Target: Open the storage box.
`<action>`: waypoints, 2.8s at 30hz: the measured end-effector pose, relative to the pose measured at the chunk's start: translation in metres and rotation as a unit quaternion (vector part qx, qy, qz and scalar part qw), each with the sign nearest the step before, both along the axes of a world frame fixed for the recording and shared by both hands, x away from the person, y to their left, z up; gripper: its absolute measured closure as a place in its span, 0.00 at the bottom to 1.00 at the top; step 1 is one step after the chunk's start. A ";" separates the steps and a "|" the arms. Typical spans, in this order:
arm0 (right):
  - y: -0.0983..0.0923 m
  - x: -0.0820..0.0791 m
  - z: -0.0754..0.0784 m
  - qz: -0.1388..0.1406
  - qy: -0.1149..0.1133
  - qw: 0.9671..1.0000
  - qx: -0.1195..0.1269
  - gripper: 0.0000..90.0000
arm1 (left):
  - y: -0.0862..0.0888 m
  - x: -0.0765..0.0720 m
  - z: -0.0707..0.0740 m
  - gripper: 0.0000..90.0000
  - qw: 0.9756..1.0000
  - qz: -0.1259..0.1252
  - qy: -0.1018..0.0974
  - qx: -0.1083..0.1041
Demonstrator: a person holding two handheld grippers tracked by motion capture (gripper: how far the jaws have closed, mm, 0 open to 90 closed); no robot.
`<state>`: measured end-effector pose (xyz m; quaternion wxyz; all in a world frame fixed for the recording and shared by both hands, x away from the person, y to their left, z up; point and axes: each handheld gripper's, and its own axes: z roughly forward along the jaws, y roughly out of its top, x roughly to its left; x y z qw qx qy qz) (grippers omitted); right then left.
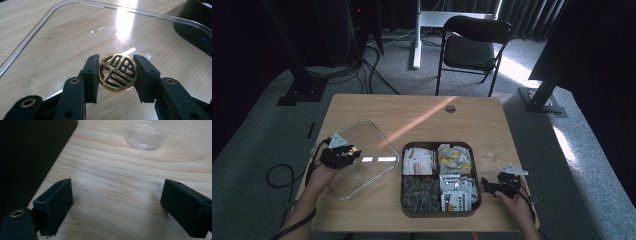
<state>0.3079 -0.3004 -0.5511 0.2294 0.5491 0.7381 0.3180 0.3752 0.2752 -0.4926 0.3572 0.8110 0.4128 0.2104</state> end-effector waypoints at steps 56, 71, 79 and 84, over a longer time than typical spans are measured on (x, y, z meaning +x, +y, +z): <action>0.000 0.000 0.000 0.000 0.000 1.000 0.000 0.11 | -0.017 -0.002 -0.010 0.12 0.997 -0.020 0.019 -0.069; 0.000 0.000 0.000 0.000 0.000 1.000 0.000 0.11 | -0.040 -0.023 -0.010 0.01 0.993 -0.095 0.007 -0.072; 0.000 0.000 0.000 0.000 0.000 1.000 0.000 0.11 | -0.054 -0.040 -0.009 0.01 0.989 -0.132 -0.001 -0.073; 0.000 0.000 0.000 0.000 0.000 1.000 0.000 0.11 | -0.064 -0.048 -0.011 0.01 0.986 -0.155 0.003 -0.063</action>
